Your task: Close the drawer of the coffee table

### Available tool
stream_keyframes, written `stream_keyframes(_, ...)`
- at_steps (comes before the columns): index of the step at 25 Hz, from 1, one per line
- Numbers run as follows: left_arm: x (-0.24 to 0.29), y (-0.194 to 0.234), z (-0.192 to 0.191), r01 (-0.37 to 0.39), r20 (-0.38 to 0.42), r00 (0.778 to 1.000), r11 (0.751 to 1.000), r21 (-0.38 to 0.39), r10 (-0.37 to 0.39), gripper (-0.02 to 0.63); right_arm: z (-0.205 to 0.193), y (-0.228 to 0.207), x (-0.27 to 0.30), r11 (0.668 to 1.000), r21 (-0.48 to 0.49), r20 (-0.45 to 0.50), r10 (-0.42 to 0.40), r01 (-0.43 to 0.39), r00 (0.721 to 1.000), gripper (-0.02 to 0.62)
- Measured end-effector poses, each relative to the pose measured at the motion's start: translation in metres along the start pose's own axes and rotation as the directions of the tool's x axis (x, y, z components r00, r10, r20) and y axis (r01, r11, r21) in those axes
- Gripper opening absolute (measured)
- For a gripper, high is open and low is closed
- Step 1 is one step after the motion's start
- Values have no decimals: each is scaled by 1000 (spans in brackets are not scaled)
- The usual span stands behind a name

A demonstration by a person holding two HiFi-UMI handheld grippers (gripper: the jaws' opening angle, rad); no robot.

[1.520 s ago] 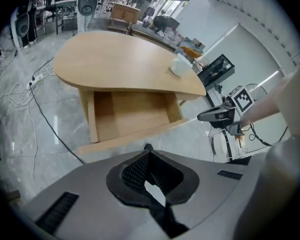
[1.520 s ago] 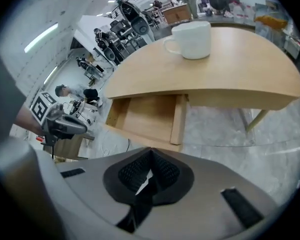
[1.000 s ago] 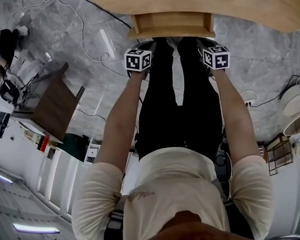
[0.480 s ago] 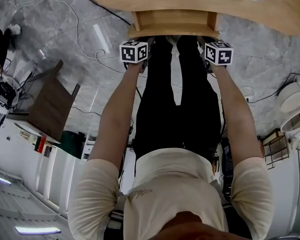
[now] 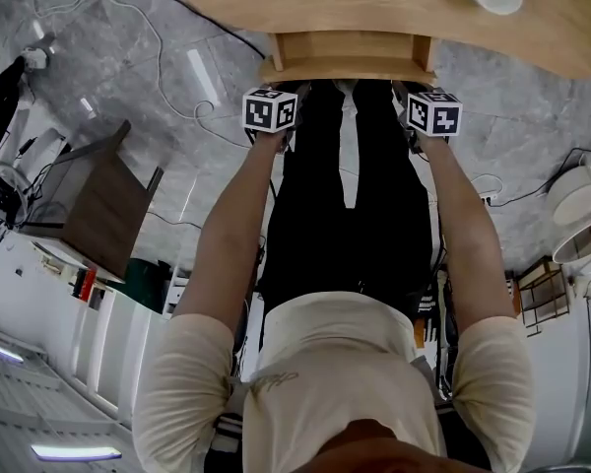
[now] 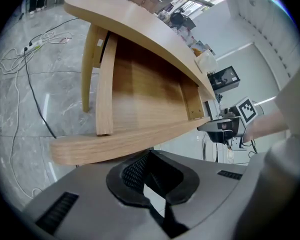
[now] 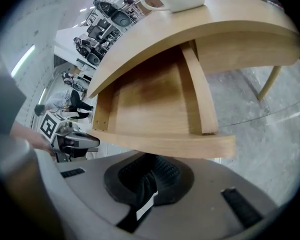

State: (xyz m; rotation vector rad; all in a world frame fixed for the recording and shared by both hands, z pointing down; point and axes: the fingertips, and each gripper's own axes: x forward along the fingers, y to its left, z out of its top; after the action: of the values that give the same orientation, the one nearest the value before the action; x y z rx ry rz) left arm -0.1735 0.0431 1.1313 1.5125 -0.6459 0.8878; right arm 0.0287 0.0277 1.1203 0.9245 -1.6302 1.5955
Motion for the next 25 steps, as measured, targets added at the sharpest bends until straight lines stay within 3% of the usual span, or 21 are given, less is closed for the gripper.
stream_keyframes(14,-9,-5,23,-32,8,999,999,-43,32,5,22,5,-8,1000,-3,-21,30,-30,999,-6)
stream_keyframes(21,-9,-8,20,-34,-64,997,999,-27,32,5,23,3,-10,999,16,-51,38,-37,998,-6)
stream_keyframes(25,-11,-6,26,-36,-56,998,999,-10,35,5,30,5,-9,999,20,-58,38,-36,998,-6)
